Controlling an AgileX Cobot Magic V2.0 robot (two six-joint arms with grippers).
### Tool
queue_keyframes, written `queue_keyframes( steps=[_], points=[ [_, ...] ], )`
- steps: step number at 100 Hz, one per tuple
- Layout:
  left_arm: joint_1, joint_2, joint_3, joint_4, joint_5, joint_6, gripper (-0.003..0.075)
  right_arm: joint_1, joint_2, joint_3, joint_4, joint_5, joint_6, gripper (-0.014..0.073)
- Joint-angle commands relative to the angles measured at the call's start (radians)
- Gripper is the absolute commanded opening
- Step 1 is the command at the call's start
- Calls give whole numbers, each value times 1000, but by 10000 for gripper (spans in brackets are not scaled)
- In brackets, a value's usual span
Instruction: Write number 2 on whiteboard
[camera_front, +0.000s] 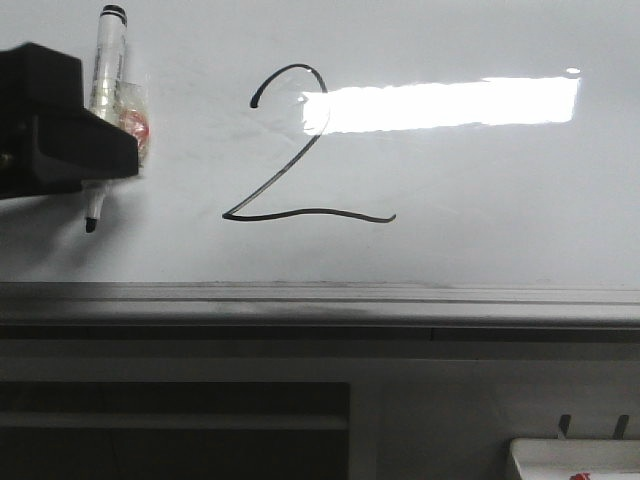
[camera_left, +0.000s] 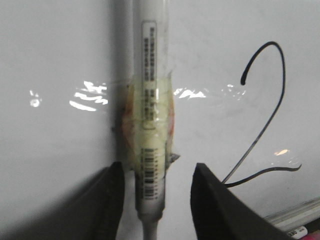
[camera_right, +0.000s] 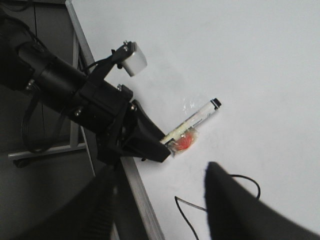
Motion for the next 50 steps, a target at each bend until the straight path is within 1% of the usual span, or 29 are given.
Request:
queue_keyframes(
  steps=[1, 4, 5, 6, 7, 9, 26, 39, 50],
  points=[
    [-2, -71, -26, 68, -44, 22, 156, -5, -36, -31, -7, -46, 24, 31],
    [-2, -91, -26, 91, -31, 34, 76, -5, -48, -28, -7, -48, 24, -67],
    [-2, -101, -26, 96, -24, 41, 59, -5, -55, -28, -7, -51, 24, -83],
    [-2, -106, -26, 103, -20, 44, 42, -5, -58, -25, -7, -56, 26, -75],
    [-2, -117, -26, 106, -17, 44, 7, -5, -64, -23, -9, -56, 26, -72],
    [-2, -127, -26, 117, -8, 44, -19, -5, -71, -20, -9, -62, 26, -66],
    [-2, -259, -20, 187, 17, 45, -20, -5, -185, 48, -21, -142, 26, -60],
    [-2, -366, 4, 238, 15, 45, -20, -5, -293, 152, -29, -213, 26, -60],
    [-2, -471, 44, 285, 19, 45, -20, -5, -400, 253, -30, -218, 26, -60]
  ],
)
